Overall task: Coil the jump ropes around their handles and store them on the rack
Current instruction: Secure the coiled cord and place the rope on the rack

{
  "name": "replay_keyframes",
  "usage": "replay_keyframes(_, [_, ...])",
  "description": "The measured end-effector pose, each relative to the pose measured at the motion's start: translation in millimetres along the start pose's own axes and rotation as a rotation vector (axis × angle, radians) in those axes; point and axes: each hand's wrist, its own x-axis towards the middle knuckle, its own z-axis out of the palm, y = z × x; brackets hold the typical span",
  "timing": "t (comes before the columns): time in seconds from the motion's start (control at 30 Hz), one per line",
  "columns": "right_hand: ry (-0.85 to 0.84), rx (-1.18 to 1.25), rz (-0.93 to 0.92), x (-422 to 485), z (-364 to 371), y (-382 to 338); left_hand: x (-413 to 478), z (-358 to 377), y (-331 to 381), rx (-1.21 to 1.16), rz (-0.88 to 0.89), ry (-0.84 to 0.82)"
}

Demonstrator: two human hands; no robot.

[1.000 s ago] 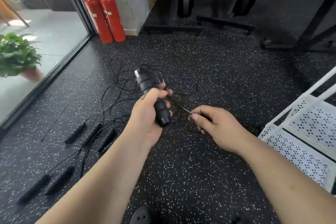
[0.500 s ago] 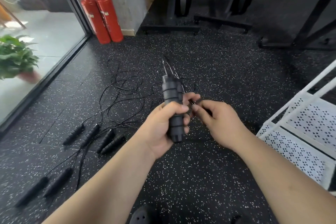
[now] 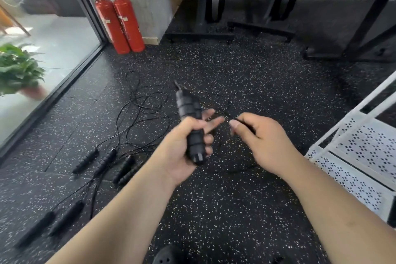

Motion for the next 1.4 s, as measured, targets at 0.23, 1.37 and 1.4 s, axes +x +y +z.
replay_keyframes(0.23, [-0.102, -0.06, 0.036, -2, 6, 5, 4, 11, -7, -0.017, -0.006, -0.109])
replay_keyframes(1.37, [-0.234, 0.033, 0.2, -5, -24, 19, 16, 1, 11, -0.122, 0.127, 0.211])
replay_keyframes(1.4, [-0.202, 0.052, 0.208, -6, -27, 21, 17, -4, 18, -0.156, 0.153, 0.252])
